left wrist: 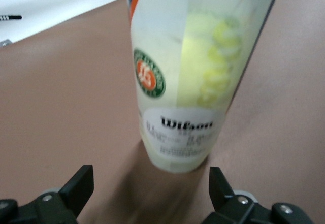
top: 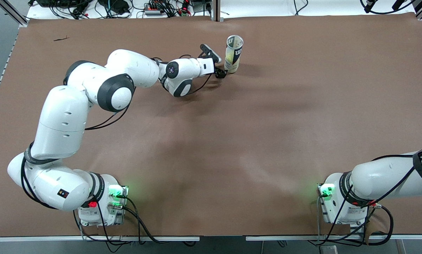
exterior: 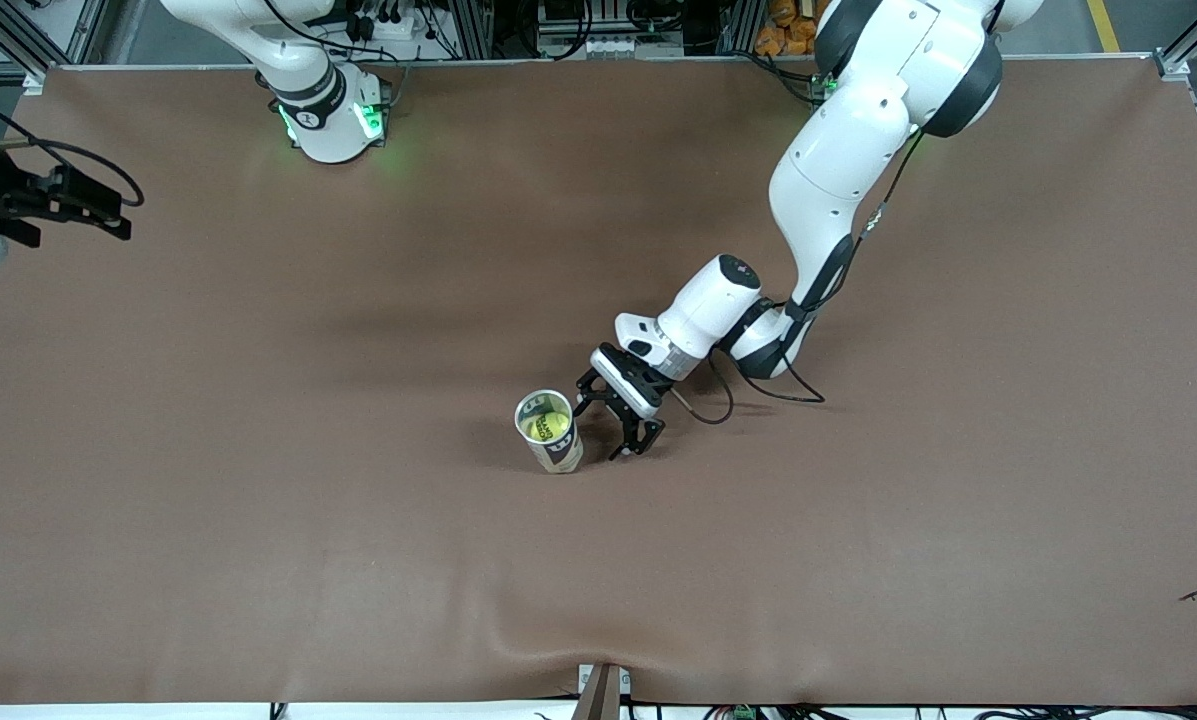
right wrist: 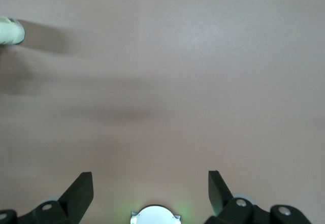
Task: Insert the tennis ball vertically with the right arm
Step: 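Open the left gripper to set the tube upright on the table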
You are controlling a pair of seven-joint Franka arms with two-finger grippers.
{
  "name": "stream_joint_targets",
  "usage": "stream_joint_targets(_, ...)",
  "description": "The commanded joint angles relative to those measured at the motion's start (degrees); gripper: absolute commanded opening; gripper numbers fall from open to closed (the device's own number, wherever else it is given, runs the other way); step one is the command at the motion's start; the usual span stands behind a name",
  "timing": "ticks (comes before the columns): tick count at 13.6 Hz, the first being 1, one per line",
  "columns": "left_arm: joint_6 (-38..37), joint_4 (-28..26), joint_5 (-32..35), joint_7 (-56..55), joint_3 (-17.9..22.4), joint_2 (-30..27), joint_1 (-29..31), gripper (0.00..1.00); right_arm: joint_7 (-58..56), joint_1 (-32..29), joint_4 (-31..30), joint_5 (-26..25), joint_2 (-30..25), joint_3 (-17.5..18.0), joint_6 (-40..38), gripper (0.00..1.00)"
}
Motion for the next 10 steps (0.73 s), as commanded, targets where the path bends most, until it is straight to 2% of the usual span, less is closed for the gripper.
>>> stream_joint_targets(1, -0.1, -6.8, -0.2, 0.8, -0.1, -4.9, 1.7, 1.0, 3.6, 0.5, 0.3, 2.1, -0.6, -0.3, -1.0, 1.0)
stream_joint_targets(3, -1.2, -7.6, -0.2, 0.9, -0.3, -5.4, 3.3, 1.0, 9.0, 0.6, 0.4, 4.4, -0.6, -0.3, -0.5, 1.0)
stream_joint_targets(10, -11.8, -6.8, -0.3, 0.4, -1.9, -8.3, 10.8, 1.0, 8.7, 0.3, 0.5, 0.0, 0.2, -0.6, 2.8, 1.0)
